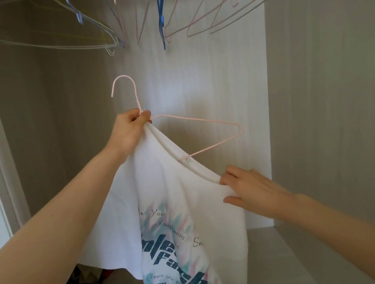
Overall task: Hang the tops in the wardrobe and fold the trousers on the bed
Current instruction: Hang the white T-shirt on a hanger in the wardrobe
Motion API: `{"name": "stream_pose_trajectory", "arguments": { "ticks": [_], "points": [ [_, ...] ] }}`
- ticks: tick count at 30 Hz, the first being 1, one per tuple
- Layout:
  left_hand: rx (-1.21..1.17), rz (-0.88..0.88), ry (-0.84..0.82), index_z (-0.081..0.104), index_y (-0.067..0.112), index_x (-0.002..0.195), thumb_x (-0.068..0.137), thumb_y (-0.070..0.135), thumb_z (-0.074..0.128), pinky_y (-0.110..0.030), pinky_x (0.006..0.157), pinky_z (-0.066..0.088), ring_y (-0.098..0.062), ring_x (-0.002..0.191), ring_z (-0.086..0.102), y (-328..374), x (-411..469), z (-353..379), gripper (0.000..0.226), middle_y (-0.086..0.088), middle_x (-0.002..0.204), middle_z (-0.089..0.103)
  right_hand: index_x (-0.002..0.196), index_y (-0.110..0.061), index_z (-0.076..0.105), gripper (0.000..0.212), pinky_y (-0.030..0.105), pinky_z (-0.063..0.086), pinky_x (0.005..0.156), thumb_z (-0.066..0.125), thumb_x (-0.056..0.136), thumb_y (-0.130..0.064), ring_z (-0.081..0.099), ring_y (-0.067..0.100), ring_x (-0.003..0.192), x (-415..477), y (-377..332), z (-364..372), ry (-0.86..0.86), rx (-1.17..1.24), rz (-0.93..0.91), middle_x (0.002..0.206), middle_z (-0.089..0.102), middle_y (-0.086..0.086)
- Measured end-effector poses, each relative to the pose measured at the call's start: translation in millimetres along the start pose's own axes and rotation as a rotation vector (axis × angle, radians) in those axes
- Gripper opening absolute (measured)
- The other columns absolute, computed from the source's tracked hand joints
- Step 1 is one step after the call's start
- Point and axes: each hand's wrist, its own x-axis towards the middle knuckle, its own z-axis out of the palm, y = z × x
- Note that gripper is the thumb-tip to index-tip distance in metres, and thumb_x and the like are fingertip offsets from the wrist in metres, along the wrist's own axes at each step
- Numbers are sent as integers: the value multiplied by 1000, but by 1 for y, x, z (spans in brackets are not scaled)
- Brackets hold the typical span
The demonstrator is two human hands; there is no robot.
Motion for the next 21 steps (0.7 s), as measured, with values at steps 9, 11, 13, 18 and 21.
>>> {"name": "stream_pose_trajectory", "arguments": {
  "ticks": [9,11,13,18,21],
  "points": [
    [126,55,18,45,12,65,94,23,56,-31,56,27,-17,60,33,-19,-6,-16,33,-6,63,35,107,-32,62,21,38,28,93,58,91,-45,42,15,120,7,60,-42,110,29,85,106,63,-18],
    [173,86,14,43,8,65,94,24,56,-32,56,27,-17,60,32,-21,-7,-16,35,-4,63,35,94,-27,58,10,35,46,80,56,95,-37,60,19,95,10,61,-56,108,236,133,92,67,-4],
    [210,126,-6,43,3,68,94,26,56,-32,55,26,-15,60,30,-19,-9,-12,37,-1,61,33,87,-24,55,11,35,50,73,54,97,-29,63,22,82,15,60,-67,122,339,159,83,66,3],
    [253,226,-65,51,1,74,94,31,58,-22,51,26,-9,55,31,-5,-14,8,37,1,61,36,92,-13,56,15,24,45,69,49,99,-23,58,24,79,34,46,-77,185,440,162,82,63,5],
    [272,288,-72,58,6,79,95,34,57,-28,62,36,-18,63,43,9,-16,26,33,-8,68,50,93,-14,52,16,20,42,66,44,101,-25,56,23,78,50,28,-84,212,488,113,83,61,6]
  ]
}}
